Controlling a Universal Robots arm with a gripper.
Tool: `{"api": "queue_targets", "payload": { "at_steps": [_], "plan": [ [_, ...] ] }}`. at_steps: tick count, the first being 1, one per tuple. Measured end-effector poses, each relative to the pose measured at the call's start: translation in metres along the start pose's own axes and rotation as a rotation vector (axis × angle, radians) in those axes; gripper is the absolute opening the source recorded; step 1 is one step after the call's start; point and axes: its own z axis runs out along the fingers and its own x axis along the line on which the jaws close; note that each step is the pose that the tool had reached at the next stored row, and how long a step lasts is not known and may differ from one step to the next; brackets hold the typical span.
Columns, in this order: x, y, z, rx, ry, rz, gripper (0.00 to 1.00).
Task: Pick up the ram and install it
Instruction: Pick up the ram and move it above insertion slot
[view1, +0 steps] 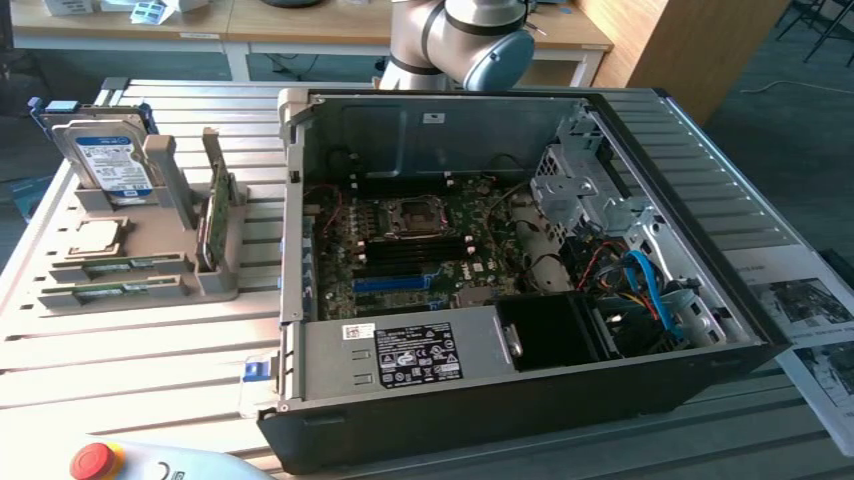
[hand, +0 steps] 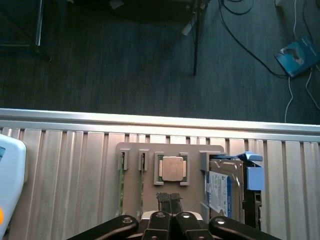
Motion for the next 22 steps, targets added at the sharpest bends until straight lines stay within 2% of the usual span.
{"api": "queue_targets", "payload": {
  "at_steps": [12,22],
  "plan": [
    [0.0,0.0,-0.0001,-0.0102,0.0269,-0.178,0.1],
    [0.0,0.0,-0.0001,-0.0101,0.0262,-0.181,0.1]
  ]
}}
